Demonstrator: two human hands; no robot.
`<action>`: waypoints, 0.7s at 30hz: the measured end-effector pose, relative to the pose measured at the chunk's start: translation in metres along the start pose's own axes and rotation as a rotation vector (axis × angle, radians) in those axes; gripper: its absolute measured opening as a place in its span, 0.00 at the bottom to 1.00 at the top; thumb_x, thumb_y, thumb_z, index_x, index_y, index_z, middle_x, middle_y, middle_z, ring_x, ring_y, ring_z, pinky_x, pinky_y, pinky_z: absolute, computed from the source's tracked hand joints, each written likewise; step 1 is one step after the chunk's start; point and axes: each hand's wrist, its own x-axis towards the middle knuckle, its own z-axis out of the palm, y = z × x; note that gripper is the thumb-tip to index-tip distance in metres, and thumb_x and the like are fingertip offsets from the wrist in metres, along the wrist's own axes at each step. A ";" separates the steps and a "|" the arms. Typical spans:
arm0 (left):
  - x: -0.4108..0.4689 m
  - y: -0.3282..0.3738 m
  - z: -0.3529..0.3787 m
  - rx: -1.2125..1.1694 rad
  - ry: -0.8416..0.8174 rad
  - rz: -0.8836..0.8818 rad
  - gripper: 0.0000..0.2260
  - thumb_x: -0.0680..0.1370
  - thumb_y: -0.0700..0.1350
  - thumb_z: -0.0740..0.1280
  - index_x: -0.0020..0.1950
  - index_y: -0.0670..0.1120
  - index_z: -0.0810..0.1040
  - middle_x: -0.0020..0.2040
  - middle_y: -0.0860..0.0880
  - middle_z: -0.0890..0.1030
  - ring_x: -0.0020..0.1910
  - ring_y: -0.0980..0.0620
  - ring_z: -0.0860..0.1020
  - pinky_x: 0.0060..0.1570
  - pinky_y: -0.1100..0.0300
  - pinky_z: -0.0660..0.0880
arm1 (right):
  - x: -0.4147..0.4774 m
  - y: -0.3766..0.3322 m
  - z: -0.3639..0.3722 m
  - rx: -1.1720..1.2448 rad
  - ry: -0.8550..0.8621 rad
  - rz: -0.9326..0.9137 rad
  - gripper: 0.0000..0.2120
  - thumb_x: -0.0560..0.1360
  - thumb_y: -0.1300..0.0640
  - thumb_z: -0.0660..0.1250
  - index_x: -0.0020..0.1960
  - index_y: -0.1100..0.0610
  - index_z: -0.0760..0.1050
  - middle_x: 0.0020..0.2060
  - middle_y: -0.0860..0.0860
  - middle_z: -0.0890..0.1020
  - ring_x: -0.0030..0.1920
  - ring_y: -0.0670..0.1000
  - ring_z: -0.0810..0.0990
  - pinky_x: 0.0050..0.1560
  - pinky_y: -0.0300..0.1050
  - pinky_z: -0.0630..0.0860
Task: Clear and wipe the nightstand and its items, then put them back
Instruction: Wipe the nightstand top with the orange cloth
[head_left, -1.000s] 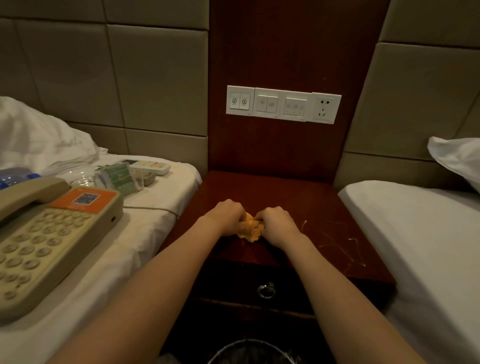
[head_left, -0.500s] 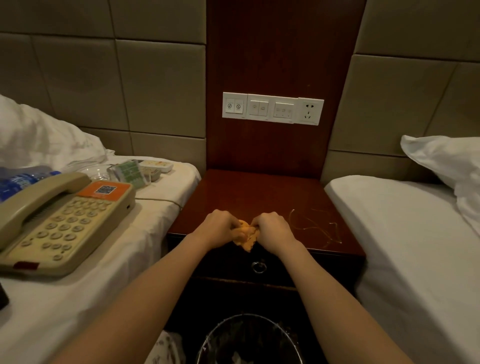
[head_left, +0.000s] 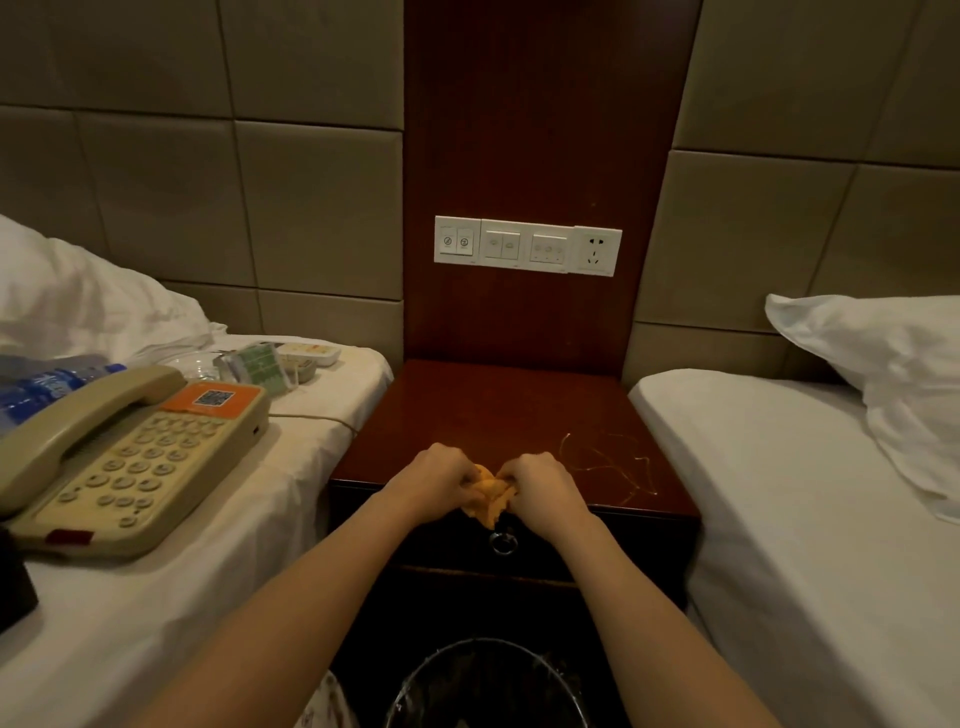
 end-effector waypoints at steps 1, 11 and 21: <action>0.001 0.003 -0.004 0.016 -0.011 0.010 0.13 0.77 0.46 0.67 0.33 0.46 0.74 0.31 0.51 0.71 0.28 0.55 0.66 0.29 0.66 0.61 | 0.000 0.002 -0.001 0.010 0.008 -0.001 0.15 0.75 0.68 0.60 0.57 0.58 0.78 0.49 0.56 0.81 0.42 0.52 0.75 0.42 0.42 0.73; 0.032 0.012 -0.002 0.083 -0.041 0.021 0.17 0.77 0.46 0.66 0.29 0.49 0.67 0.30 0.52 0.67 0.28 0.55 0.63 0.29 0.64 0.60 | 0.013 0.025 -0.011 -0.011 0.012 -0.021 0.15 0.74 0.69 0.59 0.54 0.58 0.79 0.43 0.54 0.80 0.36 0.49 0.71 0.39 0.41 0.68; 0.104 0.016 -0.029 0.057 0.017 0.010 0.11 0.78 0.45 0.66 0.36 0.45 0.73 0.39 0.48 0.73 0.32 0.55 0.67 0.33 0.64 0.66 | 0.075 0.061 -0.038 -0.036 0.086 -0.010 0.19 0.74 0.68 0.59 0.61 0.55 0.77 0.53 0.55 0.81 0.53 0.55 0.78 0.47 0.44 0.72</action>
